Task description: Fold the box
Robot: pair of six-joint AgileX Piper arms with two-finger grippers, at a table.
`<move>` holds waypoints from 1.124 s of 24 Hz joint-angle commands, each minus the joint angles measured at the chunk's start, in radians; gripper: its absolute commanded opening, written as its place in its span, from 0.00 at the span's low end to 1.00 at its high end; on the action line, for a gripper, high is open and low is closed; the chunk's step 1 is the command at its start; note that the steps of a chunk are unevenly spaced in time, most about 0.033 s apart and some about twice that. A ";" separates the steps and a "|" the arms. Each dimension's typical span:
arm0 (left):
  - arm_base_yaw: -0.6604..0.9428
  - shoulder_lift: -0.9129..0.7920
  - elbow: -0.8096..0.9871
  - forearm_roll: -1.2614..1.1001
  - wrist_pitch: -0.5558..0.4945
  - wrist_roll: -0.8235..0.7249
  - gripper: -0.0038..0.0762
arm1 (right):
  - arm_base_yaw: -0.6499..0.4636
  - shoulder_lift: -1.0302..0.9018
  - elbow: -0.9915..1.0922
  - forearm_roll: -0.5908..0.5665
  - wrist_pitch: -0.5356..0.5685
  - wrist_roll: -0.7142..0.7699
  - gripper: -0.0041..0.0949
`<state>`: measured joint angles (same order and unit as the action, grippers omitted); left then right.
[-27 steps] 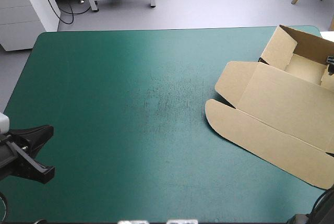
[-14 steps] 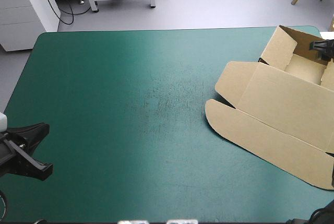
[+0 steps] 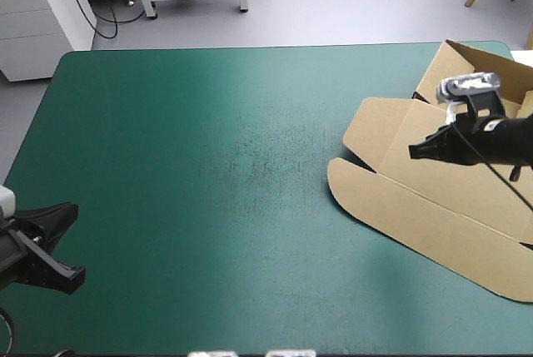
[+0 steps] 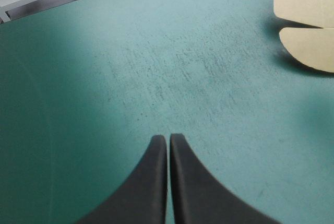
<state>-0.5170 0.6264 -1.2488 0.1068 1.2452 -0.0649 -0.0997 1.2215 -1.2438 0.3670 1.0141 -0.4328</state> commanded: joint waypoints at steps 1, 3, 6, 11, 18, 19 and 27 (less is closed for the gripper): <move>-0.007 -0.036 0.050 0.014 -0.107 -0.012 0.04 | 0.023 -0.162 0.109 0.044 -0.121 -0.029 0.03; -0.007 -0.071 0.116 0.014 -0.147 -0.013 0.04 | 0.026 -0.237 0.183 0.047 -0.182 -0.029 0.03; -0.007 -0.129 0.224 0.008 -0.199 -0.034 0.04 | 0.026 -0.362 0.280 0.054 -0.293 -0.029 0.03; -0.007 -0.227 0.378 -0.009 -0.313 -0.040 0.04 | 0.026 -0.546 0.401 0.054 -0.340 -0.037 0.03; -0.007 -0.408 0.588 -0.004 -0.450 -0.040 0.04 | 0.026 -0.778 0.564 0.064 -0.410 -0.037 0.03; -0.007 -0.425 0.606 -0.004 -0.450 -0.040 0.04 | 0.026 -0.799 0.577 0.064 -0.413 -0.037 0.03; -0.006 -0.554 0.734 0.070 -0.457 -0.049 0.04 | 0.028 -1.037 0.753 0.219 -0.437 -0.188 0.03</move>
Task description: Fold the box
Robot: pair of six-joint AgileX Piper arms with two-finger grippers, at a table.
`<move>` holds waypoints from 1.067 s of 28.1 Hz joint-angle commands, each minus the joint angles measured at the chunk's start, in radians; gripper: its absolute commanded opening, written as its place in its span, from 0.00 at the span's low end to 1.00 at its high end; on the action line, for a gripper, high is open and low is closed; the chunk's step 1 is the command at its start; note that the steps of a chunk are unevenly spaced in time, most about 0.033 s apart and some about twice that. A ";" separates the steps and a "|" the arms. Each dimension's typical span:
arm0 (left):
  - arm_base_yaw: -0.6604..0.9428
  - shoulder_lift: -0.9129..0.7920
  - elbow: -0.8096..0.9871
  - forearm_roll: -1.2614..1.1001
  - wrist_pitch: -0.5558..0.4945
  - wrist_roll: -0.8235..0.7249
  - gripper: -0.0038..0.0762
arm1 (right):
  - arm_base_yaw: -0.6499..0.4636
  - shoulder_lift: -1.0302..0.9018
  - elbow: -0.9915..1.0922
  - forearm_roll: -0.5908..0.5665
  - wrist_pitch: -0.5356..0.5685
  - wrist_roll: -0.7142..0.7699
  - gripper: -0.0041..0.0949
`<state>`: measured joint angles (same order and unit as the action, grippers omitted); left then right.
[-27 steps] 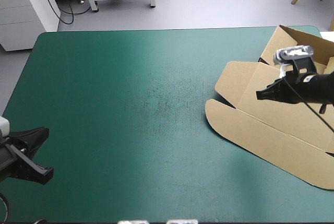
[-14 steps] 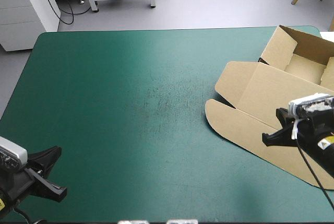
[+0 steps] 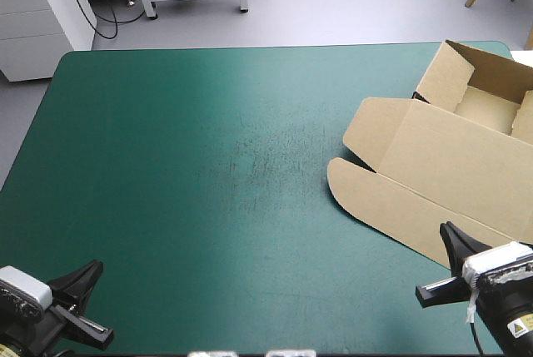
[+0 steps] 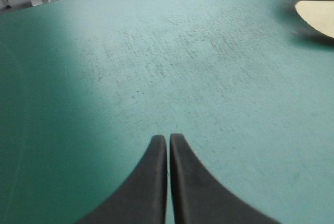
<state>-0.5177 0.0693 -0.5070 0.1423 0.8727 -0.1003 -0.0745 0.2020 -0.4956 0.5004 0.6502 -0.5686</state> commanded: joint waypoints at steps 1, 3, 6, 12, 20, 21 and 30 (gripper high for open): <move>-0.005 -0.005 0.004 0.054 -0.084 -0.029 0.04 | 0.003 -0.026 0.024 0.122 -0.071 -0.074 0.03; -0.005 -0.015 0.020 0.091 -0.079 -0.069 0.04 | 0.024 -0.026 0.028 0.179 -0.073 -0.147 0.03; -0.005 -0.023 0.028 0.153 -0.077 -0.098 0.04 | 0.052 -0.026 0.028 0.162 -0.081 -0.144 0.03; -0.004 -0.023 0.028 0.226 -0.074 -0.101 0.04 | 0.052 -0.048 0.028 0.145 -0.087 -0.127 0.03; 0.007 -0.025 0.065 0.227 -0.081 -0.113 0.04 | 0.052 -0.157 0.022 -0.061 -0.052 0.121 0.03; 0.007 -0.025 0.069 0.224 -0.092 -0.120 0.04 | 0.052 -0.169 0.019 -0.068 -0.042 0.130 0.03; 0.005 -0.025 0.078 0.219 -0.103 -0.134 0.04 | 0.052 -0.235 0.011 -0.079 -0.025 0.130 0.03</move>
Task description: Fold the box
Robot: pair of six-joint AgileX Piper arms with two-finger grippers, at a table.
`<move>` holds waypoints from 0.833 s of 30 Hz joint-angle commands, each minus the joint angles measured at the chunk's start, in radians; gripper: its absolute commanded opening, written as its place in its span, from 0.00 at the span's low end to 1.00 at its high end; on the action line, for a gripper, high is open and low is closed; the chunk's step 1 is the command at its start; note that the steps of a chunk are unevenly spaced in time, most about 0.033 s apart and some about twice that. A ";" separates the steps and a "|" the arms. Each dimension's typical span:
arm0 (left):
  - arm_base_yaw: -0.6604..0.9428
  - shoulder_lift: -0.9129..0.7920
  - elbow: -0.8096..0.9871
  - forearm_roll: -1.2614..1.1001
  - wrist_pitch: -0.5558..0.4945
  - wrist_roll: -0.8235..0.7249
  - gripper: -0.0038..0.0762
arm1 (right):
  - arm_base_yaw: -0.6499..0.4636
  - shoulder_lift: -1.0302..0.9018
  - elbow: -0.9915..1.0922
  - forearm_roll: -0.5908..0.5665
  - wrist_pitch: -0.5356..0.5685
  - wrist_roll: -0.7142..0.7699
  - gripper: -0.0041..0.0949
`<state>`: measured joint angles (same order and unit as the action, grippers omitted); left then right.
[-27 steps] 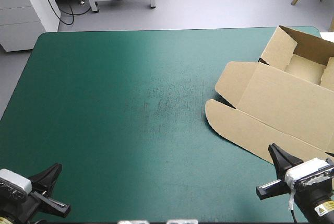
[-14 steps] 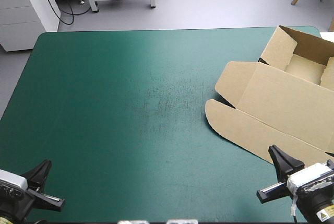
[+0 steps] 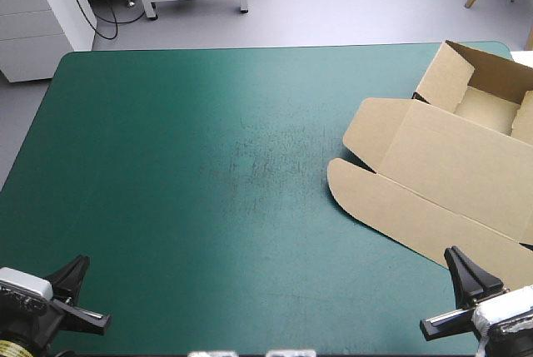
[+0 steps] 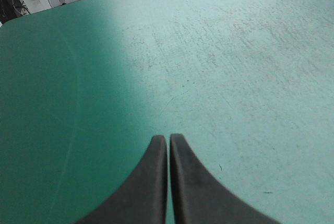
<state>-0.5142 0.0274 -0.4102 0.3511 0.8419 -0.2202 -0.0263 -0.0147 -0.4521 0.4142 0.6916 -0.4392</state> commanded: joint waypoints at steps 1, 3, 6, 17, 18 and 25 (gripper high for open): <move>0.002 0.017 -0.019 0.010 -0.072 -0.014 0.04 | 0.004 -0.019 -0.032 0.006 -0.069 0.001 0.03; 0.002 0.017 -0.019 0.010 -0.072 -0.014 0.04 | 0.004 -0.019 -0.032 0.003 -0.069 -0.006 0.03; 0.002 0.017 -0.019 0.010 -0.072 -0.014 0.04 | 0.004 -0.019 -0.032 0.002 -0.071 -0.006 0.03; 0.002 0.017 -0.019 0.010 -0.072 -0.014 0.04 | 0.004 -0.019 -0.028 0.002 -0.077 -0.006 0.03; 0.002 0.017 -0.019 0.010 -0.072 -0.014 0.04 | 0.004 -0.019 -0.028 0.002 -0.081 -0.006 0.03; 0.002 0.017 -0.019 0.010 -0.072 -0.014 0.04 | 0.004 -0.019 -0.027 0.002 -0.083 -0.006 0.03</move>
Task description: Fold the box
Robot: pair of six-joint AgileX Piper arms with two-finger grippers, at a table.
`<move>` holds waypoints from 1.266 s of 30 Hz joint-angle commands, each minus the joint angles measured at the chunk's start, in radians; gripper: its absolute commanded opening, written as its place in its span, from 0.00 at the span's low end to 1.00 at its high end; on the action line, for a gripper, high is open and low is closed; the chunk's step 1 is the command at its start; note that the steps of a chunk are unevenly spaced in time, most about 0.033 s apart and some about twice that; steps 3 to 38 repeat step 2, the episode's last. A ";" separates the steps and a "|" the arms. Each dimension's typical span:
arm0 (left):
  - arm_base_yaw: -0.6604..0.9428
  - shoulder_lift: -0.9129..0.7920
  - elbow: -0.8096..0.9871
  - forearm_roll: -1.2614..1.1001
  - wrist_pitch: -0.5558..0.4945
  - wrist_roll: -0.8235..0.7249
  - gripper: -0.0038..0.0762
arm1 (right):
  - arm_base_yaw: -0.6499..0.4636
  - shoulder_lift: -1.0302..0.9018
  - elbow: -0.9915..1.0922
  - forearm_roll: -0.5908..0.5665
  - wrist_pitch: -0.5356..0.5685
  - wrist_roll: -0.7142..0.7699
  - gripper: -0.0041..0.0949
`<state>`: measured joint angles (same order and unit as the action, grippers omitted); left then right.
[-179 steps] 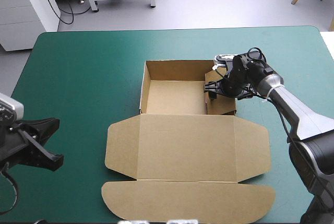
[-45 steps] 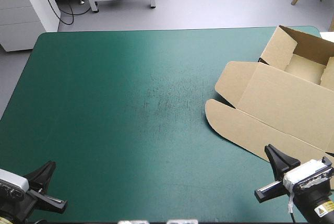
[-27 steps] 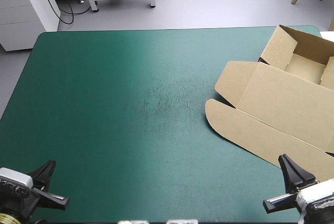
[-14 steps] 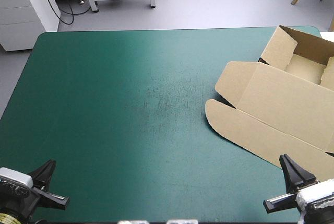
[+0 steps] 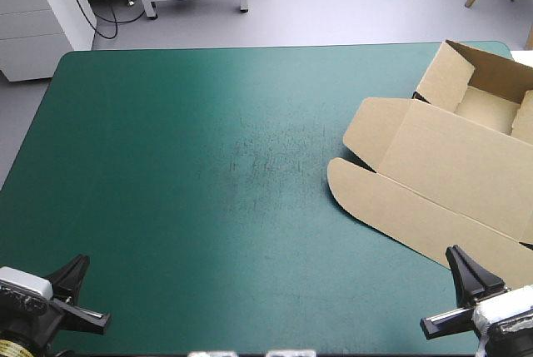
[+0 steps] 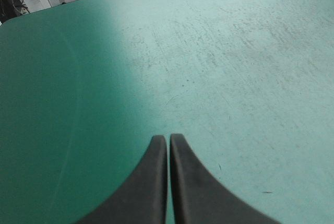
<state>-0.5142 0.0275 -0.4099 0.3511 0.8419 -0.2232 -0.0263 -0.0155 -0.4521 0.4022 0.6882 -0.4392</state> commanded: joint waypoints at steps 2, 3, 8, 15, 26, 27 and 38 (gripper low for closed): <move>0.002 0.016 -0.019 0.010 -0.072 -0.011 0.04 | 0.004 -0.018 -0.027 0.014 -0.079 -0.006 0.03; 0.002 0.016 -0.019 0.010 -0.072 -0.011 0.04 | 0.004 -0.018 -0.027 0.014 -0.079 -0.006 0.03; 0.002 0.016 -0.019 0.010 -0.072 -0.011 0.04 | 0.004 -0.018 -0.027 0.014 -0.079 -0.006 0.03; 0.002 0.016 -0.019 0.010 -0.072 -0.011 0.04 | 0.004 -0.018 -0.027 0.014 -0.079 -0.006 0.03; 0.002 0.016 -0.019 0.010 -0.072 -0.011 0.04 | 0.004 -0.018 -0.027 0.014 -0.079 -0.006 0.03; 0.002 0.016 -0.019 0.010 -0.072 -0.011 0.04 | 0.004 -0.018 -0.027 0.014 -0.079 -0.006 0.03; 0.002 0.016 -0.019 0.010 -0.072 -0.011 0.04 | 0.004 -0.018 -0.027 0.014 -0.079 -0.006 0.03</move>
